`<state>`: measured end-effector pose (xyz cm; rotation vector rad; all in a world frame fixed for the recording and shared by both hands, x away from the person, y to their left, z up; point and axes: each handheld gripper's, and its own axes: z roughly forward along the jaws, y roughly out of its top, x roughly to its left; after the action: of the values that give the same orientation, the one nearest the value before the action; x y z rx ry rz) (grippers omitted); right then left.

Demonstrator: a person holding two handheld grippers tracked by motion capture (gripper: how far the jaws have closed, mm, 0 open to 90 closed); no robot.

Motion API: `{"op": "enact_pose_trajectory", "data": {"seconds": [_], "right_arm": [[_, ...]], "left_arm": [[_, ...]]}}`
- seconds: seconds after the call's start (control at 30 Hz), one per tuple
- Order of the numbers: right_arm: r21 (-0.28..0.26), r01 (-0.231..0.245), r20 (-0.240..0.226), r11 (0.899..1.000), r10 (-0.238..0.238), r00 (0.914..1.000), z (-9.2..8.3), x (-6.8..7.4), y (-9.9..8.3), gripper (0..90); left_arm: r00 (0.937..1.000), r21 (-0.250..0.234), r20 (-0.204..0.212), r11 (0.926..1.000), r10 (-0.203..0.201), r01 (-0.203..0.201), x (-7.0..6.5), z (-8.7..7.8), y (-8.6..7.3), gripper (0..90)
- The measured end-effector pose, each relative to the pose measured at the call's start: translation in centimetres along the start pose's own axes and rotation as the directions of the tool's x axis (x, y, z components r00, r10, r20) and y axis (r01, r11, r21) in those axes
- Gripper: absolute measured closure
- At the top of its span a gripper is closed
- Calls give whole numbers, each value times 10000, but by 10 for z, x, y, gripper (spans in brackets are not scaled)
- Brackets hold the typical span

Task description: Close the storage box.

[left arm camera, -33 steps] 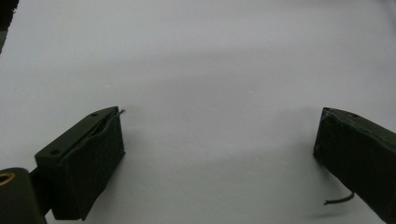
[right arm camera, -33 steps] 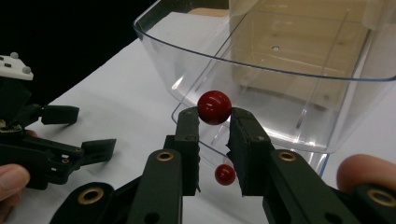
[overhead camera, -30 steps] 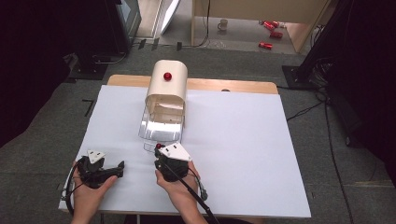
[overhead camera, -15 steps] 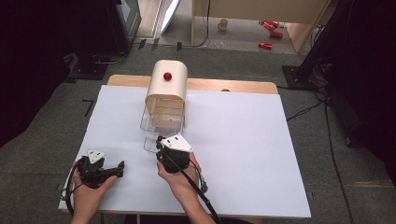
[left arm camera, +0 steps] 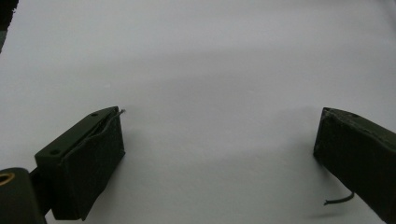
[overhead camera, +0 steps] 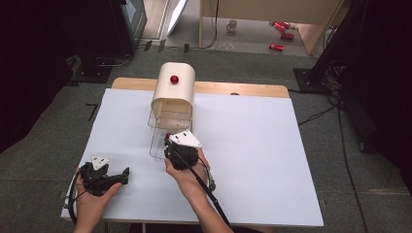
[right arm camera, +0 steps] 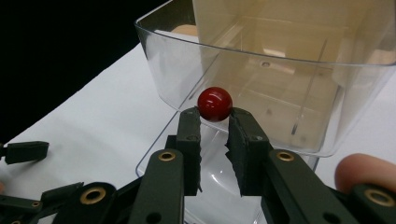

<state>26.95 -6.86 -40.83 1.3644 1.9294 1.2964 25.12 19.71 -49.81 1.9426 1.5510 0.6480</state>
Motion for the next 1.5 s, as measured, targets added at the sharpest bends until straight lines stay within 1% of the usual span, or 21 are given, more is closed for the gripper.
{"op": "enact_pose_trajectory", "data": {"seconds": [0.2,0.27,0.7,0.93,1.2,1.33,1.5], "right_arm": [[5,-32,187,10000,32,9998,5,-7,4,762],[13,-66,182,10000,65,9998,7,-8,6,762],[28,71,388,10000,-72,9992,20,-14,15,761],[36,44,456,10000,-46,9989,28,-18,19,759],[35,30,425,10000,-31,9991,34,-23,23,754],[30,-44,316,10000,43,9995,36,-25,25,753],[42,31,260,10000,-32,9997,38,-28,27,749]], "left_arm": [[10000,-5,-10,10000,-2,2,0,0,0,16],[10000,5,-10,10000,7,-7,0,0,0,16],[10000,-23,-10,10000,-10,10,0,0,0,16],[10000,-22,-11,10000,-11,11,0,0,0,16],[10000,-15,-7,10000,-7,7,0,0,0,16],[10000,-16,-8,10000,-5,5,0,0,0,16],[10000,-15,-5,10000,-4,4,0,0,0,16]]}}
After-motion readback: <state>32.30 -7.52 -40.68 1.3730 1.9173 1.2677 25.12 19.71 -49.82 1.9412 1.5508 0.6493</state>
